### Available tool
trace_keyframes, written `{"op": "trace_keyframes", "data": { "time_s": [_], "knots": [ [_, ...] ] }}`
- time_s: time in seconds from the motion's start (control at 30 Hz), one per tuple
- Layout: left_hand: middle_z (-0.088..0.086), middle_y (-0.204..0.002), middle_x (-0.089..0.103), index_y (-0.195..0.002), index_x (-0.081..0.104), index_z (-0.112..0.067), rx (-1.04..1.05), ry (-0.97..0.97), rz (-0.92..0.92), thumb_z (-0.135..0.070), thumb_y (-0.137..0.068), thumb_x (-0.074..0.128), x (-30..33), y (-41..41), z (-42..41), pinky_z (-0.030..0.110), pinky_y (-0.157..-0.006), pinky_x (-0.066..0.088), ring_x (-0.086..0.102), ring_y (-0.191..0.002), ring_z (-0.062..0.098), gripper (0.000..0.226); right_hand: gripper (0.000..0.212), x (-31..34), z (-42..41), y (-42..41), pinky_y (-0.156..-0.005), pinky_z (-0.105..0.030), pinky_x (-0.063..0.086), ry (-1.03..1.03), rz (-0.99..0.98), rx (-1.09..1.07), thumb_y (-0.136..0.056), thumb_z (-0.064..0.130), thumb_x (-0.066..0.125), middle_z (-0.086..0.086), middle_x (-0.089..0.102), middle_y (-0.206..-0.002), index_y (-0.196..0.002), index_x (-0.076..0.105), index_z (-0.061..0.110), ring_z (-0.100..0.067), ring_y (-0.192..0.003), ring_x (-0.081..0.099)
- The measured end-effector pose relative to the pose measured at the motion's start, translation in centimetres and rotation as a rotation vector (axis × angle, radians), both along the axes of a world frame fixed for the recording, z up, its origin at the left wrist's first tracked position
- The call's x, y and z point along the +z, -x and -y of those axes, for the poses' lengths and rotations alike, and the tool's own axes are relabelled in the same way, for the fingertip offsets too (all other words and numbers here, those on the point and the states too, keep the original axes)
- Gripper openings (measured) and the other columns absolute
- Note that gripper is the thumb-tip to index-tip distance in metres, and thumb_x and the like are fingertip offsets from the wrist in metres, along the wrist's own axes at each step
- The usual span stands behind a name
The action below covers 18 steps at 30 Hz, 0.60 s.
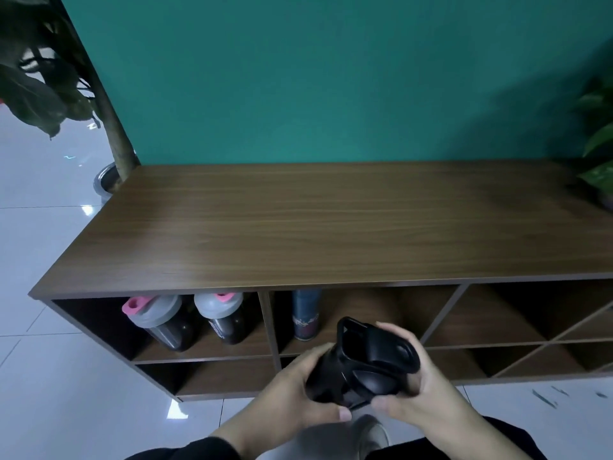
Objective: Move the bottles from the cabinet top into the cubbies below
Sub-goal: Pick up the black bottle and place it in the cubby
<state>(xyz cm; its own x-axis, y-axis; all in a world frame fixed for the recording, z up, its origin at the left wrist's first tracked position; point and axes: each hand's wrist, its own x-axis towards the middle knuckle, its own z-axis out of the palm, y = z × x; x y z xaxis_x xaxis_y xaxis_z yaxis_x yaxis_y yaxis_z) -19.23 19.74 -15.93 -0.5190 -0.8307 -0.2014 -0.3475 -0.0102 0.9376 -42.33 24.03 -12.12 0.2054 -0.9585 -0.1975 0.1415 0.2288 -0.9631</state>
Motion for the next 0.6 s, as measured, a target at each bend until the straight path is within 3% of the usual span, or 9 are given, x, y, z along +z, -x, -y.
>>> {"op": "trace_keyframes", "data": {
  "time_s": [0.07, 0.13, 0.27, 0.37, 0.43, 0.5, 0.6],
  "knots": [
    [-0.017, -0.147, 0.054, -0.151, 0.044, -0.03, -0.015, -0.005, 0.033, -0.022, -0.077, 0.088, -1.0, 1.2, 1.3, 0.009, -0.11, 0.035, 0.046, -0.136, -0.01, 0.086, 0.092, -1.0, 0.9, 0.4, -0.088, -0.031, 0.056, -0.008, -0.096, -0.055, -0.056, 0.002, 0.089, 0.001, 0.07, -0.122, -0.134, 0.049, 0.03, -0.023, -0.114, 0.068],
    [-0.017, -0.152, 0.049, -0.156, 0.038, -0.028, 0.025, 0.003, 0.114, -0.04, -0.078, 0.084, -2.1, 2.4, 2.2, 0.017, -0.118, 0.033, 0.042, -0.14, -0.008, 0.091, 0.09, -2.3, 1.9, 0.9, -0.099, -0.036, 0.053, -0.024, -0.246, -0.158, -0.052, 0.018, 0.093, 0.005, 0.07, -0.121, -0.129, 0.051, 0.039, -0.016, -0.116, 0.067],
    [-0.009, -0.136, 0.066, -0.14, 0.058, -0.021, 0.108, -0.022, 0.255, -0.029, -0.091, 0.065, -4.1, 4.7, 3.6, 0.028, -0.109, 0.047, 0.06, -0.128, 0.011, 0.051, 0.093, -4.8, 4.6, 1.0, -0.106, -0.037, 0.049, -0.062, -0.492, -0.303, -0.047, 0.041, 0.092, 0.012, 0.064, -0.124, -0.127, 0.045, 0.049, -0.009, -0.115, 0.063],
    [-0.015, -0.141, 0.062, -0.15, 0.046, -0.032, 0.132, -0.056, 0.185, -0.031, -0.089, 0.059, -4.4, 6.4, 4.6, 0.025, -0.113, 0.044, 0.057, -0.127, -0.004, 0.062, 0.099, -6.4, 7.3, 0.9, -0.106, -0.036, 0.048, -0.034, -0.523, -0.396, -0.053, 0.038, 0.093, 0.009, 0.062, -0.126, -0.137, 0.041, 0.038, -0.011, -0.116, 0.062],
    [-0.028, -0.133, 0.059, -0.15, 0.035, -0.04, 0.163, -0.084, 0.14, -0.014, -0.095, 0.057, -4.3, 7.4, 5.3, 0.0, -0.1, 0.04, 0.053, -0.115, -0.025, 0.066, 0.097, -7.1, 9.1, 0.7, -0.103, -0.029, 0.047, -0.011, -0.528, -0.443, -0.058, 0.032, 0.094, 0.006, 0.062, -0.127, -0.139, 0.041, 0.033, -0.011, -0.116, 0.061],
    [-0.024, -0.134, 0.057, -0.156, 0.032, -0.03, 0.188, -0.131, 0.071, 0.002, -0.097, 0.052, -4.1, 8.2, 6.2, -0.01, -0.09, 0.035, 0.053, -0.118, -0.02, 0.069, 0.087, -7.6, 10.6, 0.5, -0.097, -0.022, 0.043, 0.013, -0.537, -0.476, -0.061, 0.029, 0.093, 0.007, 0.062, -0.126, -0.132, 0.044, 0.033, -0.011, -0.116, 0.06],
    [-0.019, -0.138, 0.059, -0.15, 0.037, -0.032, 0.209, -0.179, -0.005, 0.007, -0.097, 0.049, -4.7, 9.2, 7.5, 0.001, -0.101, 0.041, 0.056, -0.123, -0.013, 0.067, 0.087, -8.2, 12.0, 0.6, -0.096, -0.021, 0.04, 0.03, -0.567, -0.501, -0.063, 0.031, 0.092, 0.008, 0.06, -0.128, -0.133, 0.04, 0.037, -0.01, -0.118, 0.056]
  ]
}}
